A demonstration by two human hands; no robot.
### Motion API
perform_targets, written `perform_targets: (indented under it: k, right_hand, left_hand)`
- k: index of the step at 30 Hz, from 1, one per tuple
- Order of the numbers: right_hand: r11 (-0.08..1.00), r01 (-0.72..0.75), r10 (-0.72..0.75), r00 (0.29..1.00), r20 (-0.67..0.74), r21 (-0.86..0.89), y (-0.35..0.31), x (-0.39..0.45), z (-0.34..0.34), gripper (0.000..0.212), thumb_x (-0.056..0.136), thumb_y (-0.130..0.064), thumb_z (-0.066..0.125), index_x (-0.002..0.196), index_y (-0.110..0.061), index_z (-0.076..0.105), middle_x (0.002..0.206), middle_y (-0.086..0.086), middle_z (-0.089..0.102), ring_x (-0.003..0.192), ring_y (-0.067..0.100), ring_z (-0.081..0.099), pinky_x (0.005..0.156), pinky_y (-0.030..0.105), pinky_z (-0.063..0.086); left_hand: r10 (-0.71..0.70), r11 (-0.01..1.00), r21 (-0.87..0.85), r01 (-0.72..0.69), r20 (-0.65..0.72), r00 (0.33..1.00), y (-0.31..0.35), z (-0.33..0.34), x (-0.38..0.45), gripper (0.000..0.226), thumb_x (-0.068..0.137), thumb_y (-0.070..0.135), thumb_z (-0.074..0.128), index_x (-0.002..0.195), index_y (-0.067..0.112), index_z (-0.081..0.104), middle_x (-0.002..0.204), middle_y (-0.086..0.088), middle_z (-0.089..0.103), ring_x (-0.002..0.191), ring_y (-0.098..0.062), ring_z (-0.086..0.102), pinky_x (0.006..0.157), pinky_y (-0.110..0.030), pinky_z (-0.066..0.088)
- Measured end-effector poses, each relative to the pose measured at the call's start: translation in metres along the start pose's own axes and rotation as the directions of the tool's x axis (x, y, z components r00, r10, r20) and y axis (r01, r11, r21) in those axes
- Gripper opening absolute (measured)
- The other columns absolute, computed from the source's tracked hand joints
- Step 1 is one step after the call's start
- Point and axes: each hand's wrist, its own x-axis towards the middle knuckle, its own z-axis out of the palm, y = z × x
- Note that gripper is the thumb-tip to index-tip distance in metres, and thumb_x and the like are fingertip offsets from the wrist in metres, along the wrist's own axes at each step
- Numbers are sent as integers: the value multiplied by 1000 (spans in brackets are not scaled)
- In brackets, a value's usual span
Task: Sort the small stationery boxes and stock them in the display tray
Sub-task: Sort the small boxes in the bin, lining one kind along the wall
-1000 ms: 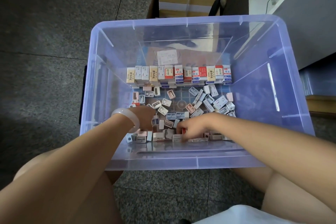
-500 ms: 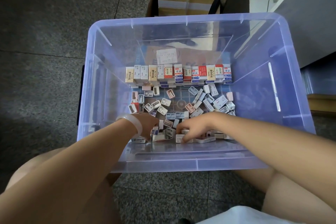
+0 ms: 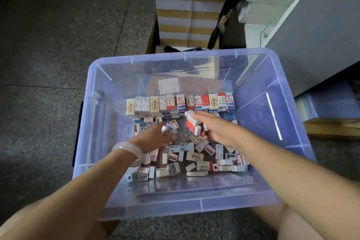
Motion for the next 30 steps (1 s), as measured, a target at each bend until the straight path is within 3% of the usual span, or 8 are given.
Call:
perform_targets:
  k: [2, 4, 7, 10, 14, 19, 26, 30]
  right_hand:
    - [972, 63, -33, 990, -135, 225, -6, 3, -4, 15, 94, -36, 51, 103, -24, 56, 95, 7, 58, 73, 14, 51, 60, 23, 42]
    - [932, 82, -16, 982, -189, 352, -8, 7, -9, 25, 92, -33, 55, 113, -19, 55, 109, 11, 56, 82, 20, 56, 71, 29, 51]
    - [957, 80, -4, 965, -262, 279, -7, 16, -9, 43, 92, -30, 55, 132, -15, 45, 125, 10, 53, 86, 23, 62, 71, 31, 57]
    - [993, 82, -111, 884, -455, -82, -11, 30, -6, 38, 95, -31, 52, 128, -12, 48, 110, 4, 59, 76, 19, 63, 72, 34, 55]
    - [955, 64, -222, 805, -550, -290, -21, 48, -2, 37, 93, -40, 52, 117, -11, 53, 102, 7, 63, 85, 23, 63, 81, 41, 55]
    - [885, 48, -329, 769, -548, -463, -19, 58, 3, 35, 91, -33, 59, 113, -7, 57, 108, 7, 60, 94, 18, 55, 79, 30, 46]
    - [787, 33, -457, 703, -546, -616, -9, 67, 6, 32, 89, -32, 61, 114, -12, 55, 120, 9, 48, 102, 22, 51, 77, 24, 38]
    - [675, 32, -539, 703, -464, -737, -4, 66, 7, 33, 96, -25, 48, 127, -13, 52, 123, 11, 44, 110, 27, 49, 87, 32, 44]
  left_hand:
    - [-27, 961, -276, 13, -47, 999, 8, -7, 0, 13, 91, 18, 61, 78, 17, 57, 65, 6, 60, 62, -9, 55, 57, -13, 46]
    - [-94, 806, -589, 68, -14, 995, 15, -14, 2, 11, 87, 17, 63, 87, 7, 59, 73, -1, 62, 73, -16, 59, 65, -22, 52]
    - [-273, 563, -811, 159, -1, 962, 26, -18, 12, 20, 89, 9, 61, 105, -3, 56, 94, -14, 60, 81, -20, 62, 72, -28, 58]
    - [-352, 498, -843, 203, 17, 936, 39, -10, 22, 22, 88, 8, 62, 105, -2, 54, 104, -17, 58, 91, -24, 61, 80, -35, 55]
    - [-393, 448, -858, 250, 62, 917, 47, 6, 35, 16, 91, 8, 59, 104, 1, 54, 98, -15, 58, 82, -20, 60, 63, -26, 56]
    - [-408, 385, -890, 245, 74, 910, 54, 18, 45, 22, 90, 8, 59, 111, 1, 55, 92, -12, 59, 74, -17, 59, 49, -18, 53]
    - [-421, 456, -872, 180, -33, 906, 47, 19, 45, 15, 90, 10, 61, 103, 4, 56, 85, -10, 60, 72, -19, 57, 73, -29, 52]
    - [-393, 414, -899, 139, -39, 919, 44, 19, 41, 17, 92, 11, 59, 106, 3, 56, 86, -10, 59, 70, -17, 55, 65, -26, 49]
